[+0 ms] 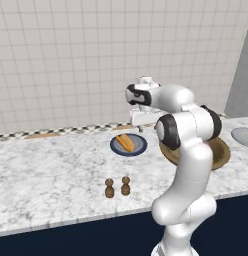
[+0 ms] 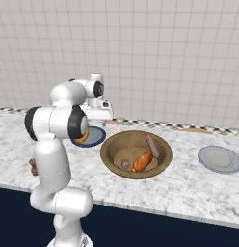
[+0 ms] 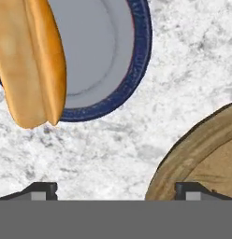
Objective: Place one bun and one sausage from the bowl on each plate.
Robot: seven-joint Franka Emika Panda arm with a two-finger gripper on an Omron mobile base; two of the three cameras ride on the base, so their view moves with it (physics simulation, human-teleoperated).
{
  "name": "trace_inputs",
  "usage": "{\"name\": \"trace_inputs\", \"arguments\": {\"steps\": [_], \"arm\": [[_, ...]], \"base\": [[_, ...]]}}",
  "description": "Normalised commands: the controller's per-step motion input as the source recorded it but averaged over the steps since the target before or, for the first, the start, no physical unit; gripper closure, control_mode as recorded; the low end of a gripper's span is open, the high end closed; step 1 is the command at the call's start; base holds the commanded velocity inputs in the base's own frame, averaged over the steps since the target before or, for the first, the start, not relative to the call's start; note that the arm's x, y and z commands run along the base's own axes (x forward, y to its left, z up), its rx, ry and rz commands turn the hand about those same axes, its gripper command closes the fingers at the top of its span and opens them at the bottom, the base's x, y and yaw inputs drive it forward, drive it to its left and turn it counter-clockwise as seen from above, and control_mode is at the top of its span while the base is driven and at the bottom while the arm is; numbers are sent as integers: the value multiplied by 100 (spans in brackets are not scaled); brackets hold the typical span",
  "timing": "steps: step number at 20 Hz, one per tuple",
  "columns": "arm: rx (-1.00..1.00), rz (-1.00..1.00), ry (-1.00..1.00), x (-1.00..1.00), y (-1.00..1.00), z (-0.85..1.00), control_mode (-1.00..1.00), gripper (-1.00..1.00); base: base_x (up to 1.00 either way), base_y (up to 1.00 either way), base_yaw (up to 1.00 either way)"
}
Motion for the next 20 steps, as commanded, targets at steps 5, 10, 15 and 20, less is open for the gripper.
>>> {"name": "trace_inputs", "arguments": {"steps": [5, 10, 15, 20], "arm": [[14, -9, 0, -51, -100, -7, -100, -100], [23, -3, -2, -43, -100, -3, -100, -100], [13, 0, 9, -27, -100, 0, -100, -100], [-7, 1, 30, -5, -68, 1, -100, -100]], "base": [[0, 0, 0], [0, 0, 0], [0, 0, 0], [0, 0, 0]]}}
